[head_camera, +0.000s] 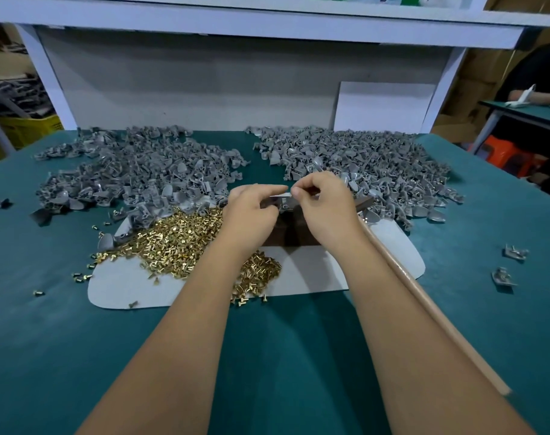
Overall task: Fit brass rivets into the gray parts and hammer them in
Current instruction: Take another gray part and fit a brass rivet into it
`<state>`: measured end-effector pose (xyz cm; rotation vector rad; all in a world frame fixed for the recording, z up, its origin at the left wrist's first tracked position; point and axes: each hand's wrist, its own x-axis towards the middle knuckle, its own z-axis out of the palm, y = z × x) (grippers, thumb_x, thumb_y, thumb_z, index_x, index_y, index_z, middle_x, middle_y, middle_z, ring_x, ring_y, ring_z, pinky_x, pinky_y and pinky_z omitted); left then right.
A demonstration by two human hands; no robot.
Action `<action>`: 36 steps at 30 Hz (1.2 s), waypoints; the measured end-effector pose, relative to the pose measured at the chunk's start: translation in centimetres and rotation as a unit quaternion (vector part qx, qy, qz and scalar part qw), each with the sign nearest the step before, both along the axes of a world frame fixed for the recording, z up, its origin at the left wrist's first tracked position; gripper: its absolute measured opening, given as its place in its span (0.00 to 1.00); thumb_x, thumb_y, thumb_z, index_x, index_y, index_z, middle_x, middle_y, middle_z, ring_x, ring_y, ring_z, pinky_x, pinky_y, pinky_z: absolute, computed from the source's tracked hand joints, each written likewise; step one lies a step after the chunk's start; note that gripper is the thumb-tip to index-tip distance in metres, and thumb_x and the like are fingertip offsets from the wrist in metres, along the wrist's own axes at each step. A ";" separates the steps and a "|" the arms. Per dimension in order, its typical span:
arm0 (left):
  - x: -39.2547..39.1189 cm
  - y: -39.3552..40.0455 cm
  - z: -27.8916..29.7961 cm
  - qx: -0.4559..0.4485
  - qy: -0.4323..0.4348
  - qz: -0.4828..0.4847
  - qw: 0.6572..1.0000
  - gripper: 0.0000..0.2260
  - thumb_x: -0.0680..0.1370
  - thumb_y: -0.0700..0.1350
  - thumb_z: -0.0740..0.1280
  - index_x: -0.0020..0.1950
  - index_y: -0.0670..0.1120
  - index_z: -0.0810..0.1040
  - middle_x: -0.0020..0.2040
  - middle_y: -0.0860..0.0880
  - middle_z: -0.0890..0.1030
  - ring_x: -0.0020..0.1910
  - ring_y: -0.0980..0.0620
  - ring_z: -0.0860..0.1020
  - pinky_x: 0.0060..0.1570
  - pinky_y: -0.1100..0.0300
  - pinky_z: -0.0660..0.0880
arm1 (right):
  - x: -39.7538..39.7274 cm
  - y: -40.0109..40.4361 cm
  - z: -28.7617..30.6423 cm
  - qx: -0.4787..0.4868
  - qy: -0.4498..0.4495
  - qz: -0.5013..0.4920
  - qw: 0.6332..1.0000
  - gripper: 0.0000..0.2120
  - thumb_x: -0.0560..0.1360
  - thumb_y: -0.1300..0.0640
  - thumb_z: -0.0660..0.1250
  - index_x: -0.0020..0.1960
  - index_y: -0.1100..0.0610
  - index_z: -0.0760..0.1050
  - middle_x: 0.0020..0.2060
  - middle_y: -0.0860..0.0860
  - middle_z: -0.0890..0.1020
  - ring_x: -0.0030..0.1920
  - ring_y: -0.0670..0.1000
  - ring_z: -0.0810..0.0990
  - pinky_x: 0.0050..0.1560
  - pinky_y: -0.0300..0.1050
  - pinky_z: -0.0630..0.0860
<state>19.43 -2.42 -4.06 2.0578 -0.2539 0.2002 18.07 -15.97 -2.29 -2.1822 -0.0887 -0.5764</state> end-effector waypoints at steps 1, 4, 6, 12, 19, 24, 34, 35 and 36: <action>0.0 -0.2 -0.1 0.015 -0.014 -0.010 1.000 0.18 0.76 0.36 0.63 0.60 0.52 0.83 0.61 0.47 0.79 0.65 0.44 0.73 0.68 0.45 0.69 | 0.0 0.0 0.0 -0.014 0.005 0.003 1.000 0.06 0.76 0.58 0.67 0.41 0.50 0.75 0.45 0.48 0.77 0.46 0.46 0.74 0.50 0.41 0.70; 0.1 -0.4 -0.5 0.013 -0.046 -0.013 0.999 0.12 0.75 0.36 0.66 0.53 0.47 0.85 0.56 0.50 0.83 0.65 0.43 0.74 0.67 0.45 0.69 | 0.2 0.0 0.1 -0.043 0.019 0.000 0.999 0.06 0.76 0.58 0.66 0.41 0.51 0.75 0.44 0.49 0.78 0.47 0.50 0.75 0.53 0.49 0.73; 0.2 -0.4 -0.6 -0.006 -0.048 -0.004 0.999 0.10 0.75 0.36 0.68 0.51 0.46 0.86 0.55 0.51 0.83 0.64 0.44 0.75 0.67 0.46 0.71 | 0.2 -0.1 0.1 -0.055 0.030 -0.006 0.998 0.05 0.77 0.57 0.65 0.42 0.52 0.76 0.45 0.50 0.78 0.48 0.51 0.75 0.53 0.51 0.73; -0.1 -0.2 -0.5 0.007 -0.064 0.017 0.998 0.05 0.74 0.41 0.71 0.46 0.49 0.85 0.53 0.51 0.83 0.62 0.43 0.76 0.66 0.46 0.71 | 0.3 -0.7 0.0 -0.060 0.047 -0.014 0.997 0.06 0.78 0.56 0.65 0.43 0.54 0.76 0.47 0.52 0.80 0.49 0.53 0.76 0.55 0.53 0.72; -0.3 -0.2 -0.3 0.035 -0.081 0.032 0.996 0.04 0.74 0.43 0.71 0.46 0.50 0.85 0.52 0.51 0.84 0.62 0.44 0.76 0.66 0.46 0.70 | 0.3 -0.5 -0.1 -0.140 0.028 -0.028 0.989 0.05 0.77 0.55 0.65 0.42 0.52 0.77 0.48 0.52 0.79 0.51 0.54 0.75 0.54 0.51 0.71; -0.5 -0.3 -0.2 0.036 -0.078 0.026 0.996 0.09 0.72 0.49 0.69 0.48 0.48 0.85 0.52 0.50 0.84 0.61 0.43 0.76 0.64 0.47 0.71 | 0.1 -0.1 -0.1 -0.206 -0.010 -0.041 0.978 0.05 0.77 0.54 0.65 0.45 0.54 0.77 0.49 0.51 0.78 0.56 0.53 0.73 0.53 0.46 0.65; 0.0 -0.1 -0.7 0.010 -0.072 0.035 0.997 0.05 0.75 0.43 0.72 0.50 0.45 0.86 0.54 0.50 0.83 0.61 0.44 0.76 0.65 0.46 0.71 | -0.1 0.0 -0.2 -0.263 -0.032 -0.044 0.963 0.06 0.78 0.52 0.64 0.48 0.54 0.76 0.48 0.49 0.77 0.53 0.52 0.72 0.54 0.46 0.66; 0.0 -0.1 -0.7 0.008 -0.070 0.037 0.997 0.05 0.75 0.43 0.72 0.50 0.46 0.86 0.54 0.50 0.83 0.61 0.44 0.76 0.64 0.46 0.71 | -0.1 0.1 -0.2 -0.254 -0.029 -0.043 0.966 0.05 0.78 0.52 0.64 0.47 0.54 0.76 0.48 0.49 0.77 0.53 0.52 0.72 0.54 0.46 0.66; 0.1 -0.2 -0.7 0.009 -0.069 0.040 0.997 0.05 0.75 0.43 0.72 0.50 0.46 0.86 0.54 0.50 0.83 0.61 0.44 0.76 0.64 0.47 0.72 | -0.2 0.1 -0.2 -0.243 -0.027 -0.039 0.969 0.05 0.77 0.53 0.65 0.46 0.54 0.76 0.47 0.49 0.77 0.52 0.52 0.72 0.53 0.46 0.66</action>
